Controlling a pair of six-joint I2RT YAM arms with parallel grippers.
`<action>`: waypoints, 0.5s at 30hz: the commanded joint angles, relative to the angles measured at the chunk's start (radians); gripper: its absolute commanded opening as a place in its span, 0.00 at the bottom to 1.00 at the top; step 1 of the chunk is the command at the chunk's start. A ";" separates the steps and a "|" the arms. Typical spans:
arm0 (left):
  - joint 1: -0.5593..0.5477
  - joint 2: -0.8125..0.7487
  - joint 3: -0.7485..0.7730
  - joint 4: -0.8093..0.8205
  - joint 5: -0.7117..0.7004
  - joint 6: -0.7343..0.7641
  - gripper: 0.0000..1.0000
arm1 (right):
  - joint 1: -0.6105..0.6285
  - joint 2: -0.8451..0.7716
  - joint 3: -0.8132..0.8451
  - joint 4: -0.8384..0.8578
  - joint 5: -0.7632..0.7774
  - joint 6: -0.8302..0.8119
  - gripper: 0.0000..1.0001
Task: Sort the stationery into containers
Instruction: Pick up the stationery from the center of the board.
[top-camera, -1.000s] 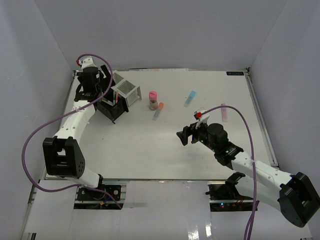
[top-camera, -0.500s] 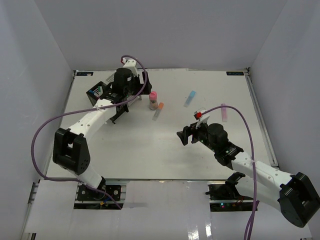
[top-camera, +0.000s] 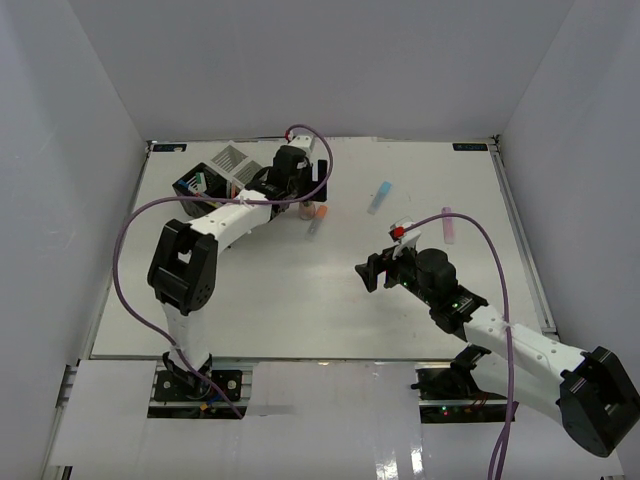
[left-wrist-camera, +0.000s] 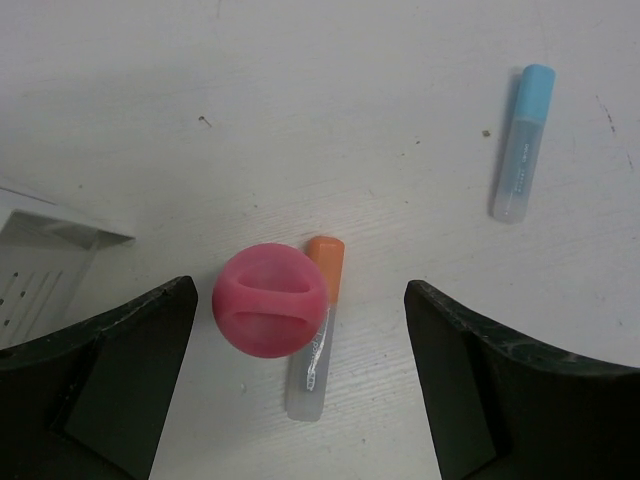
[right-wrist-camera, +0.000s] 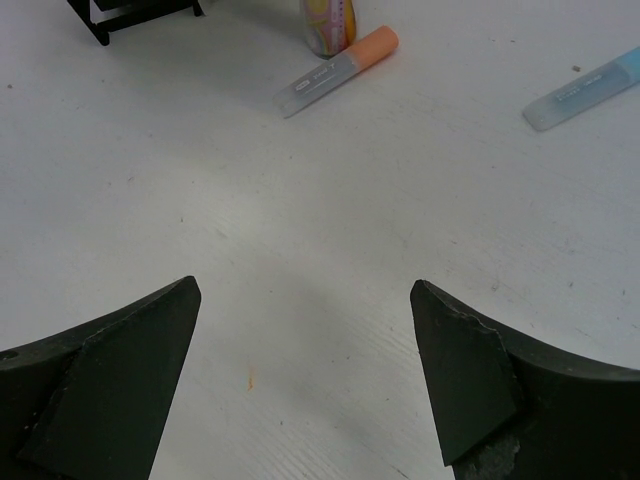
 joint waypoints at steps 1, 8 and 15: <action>-0.005 0.002 0.048 0.006 -0.054 0.013 0.96 | -0.003 -0.025 -0.008 0.028 0.024 -0.018 0.92; -0.006 0.051 0.059 -0.003 -0.057 0.013 0.85 | -0.003 -0.022 -0.010 0.028 0.027 -0.018 0.92; -0.006 0.077 0.086 -0.006 -0.064 0.023 0.66 | -0.003 -0.025 -0.013 0.028 0.030 -0.018 0.92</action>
